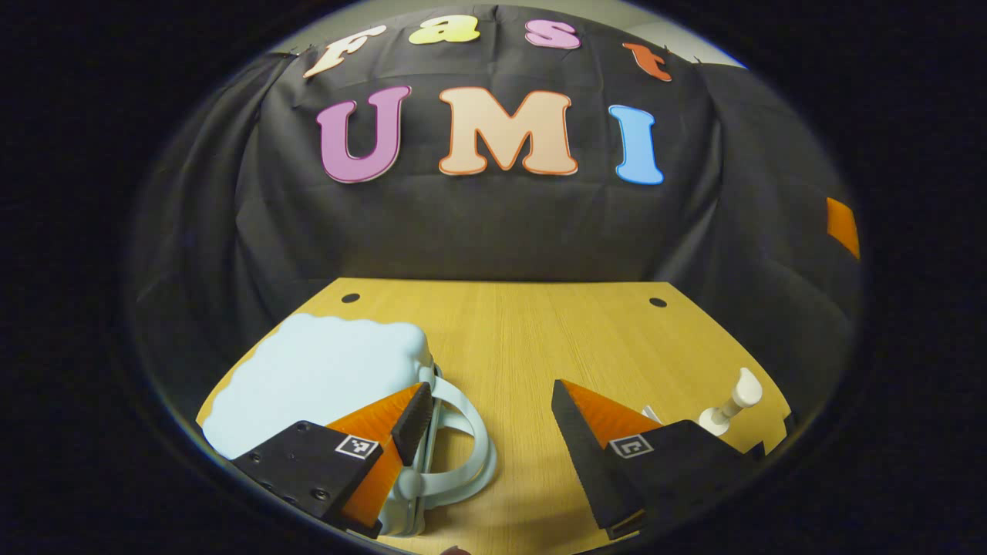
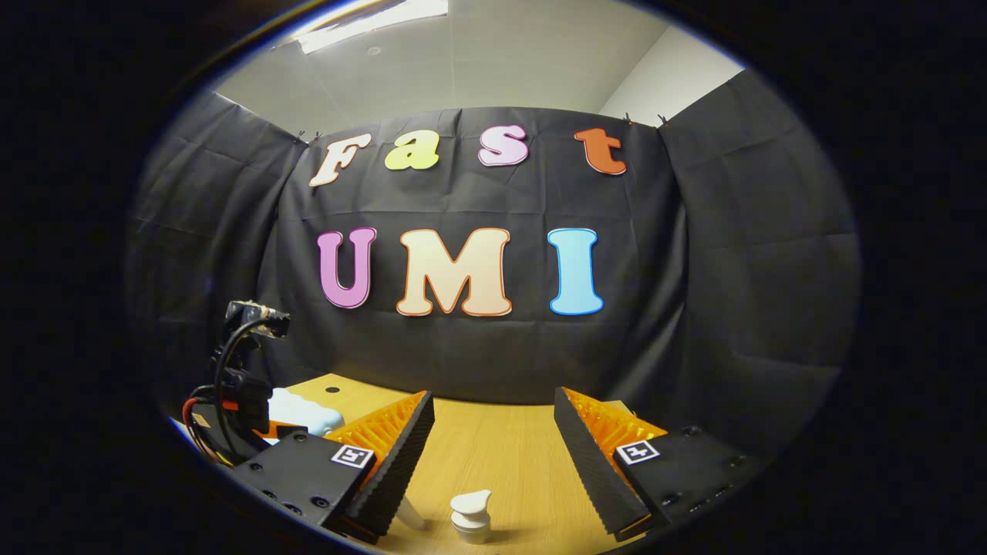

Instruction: First open the suitcase, pack the skin care products into it, and then close the suitcase.

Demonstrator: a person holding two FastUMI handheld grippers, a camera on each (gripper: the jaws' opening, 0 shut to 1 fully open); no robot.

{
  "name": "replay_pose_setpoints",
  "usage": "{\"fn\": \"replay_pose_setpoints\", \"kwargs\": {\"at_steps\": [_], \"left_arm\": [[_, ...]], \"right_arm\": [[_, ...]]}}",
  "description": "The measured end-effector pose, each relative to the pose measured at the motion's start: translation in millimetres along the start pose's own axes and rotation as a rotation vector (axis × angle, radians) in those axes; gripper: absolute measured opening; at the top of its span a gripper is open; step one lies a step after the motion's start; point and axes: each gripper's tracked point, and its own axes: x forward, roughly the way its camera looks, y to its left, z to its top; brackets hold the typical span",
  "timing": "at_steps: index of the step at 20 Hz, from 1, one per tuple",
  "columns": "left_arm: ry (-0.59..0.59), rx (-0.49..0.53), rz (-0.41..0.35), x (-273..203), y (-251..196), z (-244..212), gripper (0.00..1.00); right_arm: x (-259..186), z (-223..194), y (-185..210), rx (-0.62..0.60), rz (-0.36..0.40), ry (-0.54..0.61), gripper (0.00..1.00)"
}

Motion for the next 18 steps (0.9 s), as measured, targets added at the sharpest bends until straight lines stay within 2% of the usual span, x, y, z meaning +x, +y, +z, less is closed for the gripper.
{"fn": "replay_pose_setpoints", "kwargs": {"at_steps": [3,6,9,13,15,16,18], "left_arm": [[0.054,-0.003,-0.012,10.6,-2.6,-15.7,0.93],[0.137,-0.036,-0.013,27.9,-3.9,-40.8,0.84],[0.205,-0.060,0.004,37.3,3.3,-59.7,0.82],[0.256,-0.067,0.021,47.1,11.0,-73.6,0.60],[0.284,-0.083,0.038,49.5,17.1,-79.2,0.34],[0.298,-0.093,0.032,52.2,15.6,-80.9,0.06],[0.323,-0.075,0.012,50.3,17.1,-81.5,0.04]], "right_arm": [[1.4,-1.7,-2.9,-0.006,-0.015,0.015,0.98],[2.1,0.4,-2.1,-0.021,-0.026,0.013,0.98],[2.7,-1.3,1.5,-0.040,-0.025,0.014,0.98],[3.1,-1.7,3.6,-0.055,-0.023,0.015,0.98],[2.0,-1.7,3.7,-0.056,-0.024,0.015,0.97],[2.3,-1.0,3.3,-0.057,-0.025,0.014,0.96],[2.7,-1.4,2.6,-0.057,-0.026,0.013,0.96]]}}
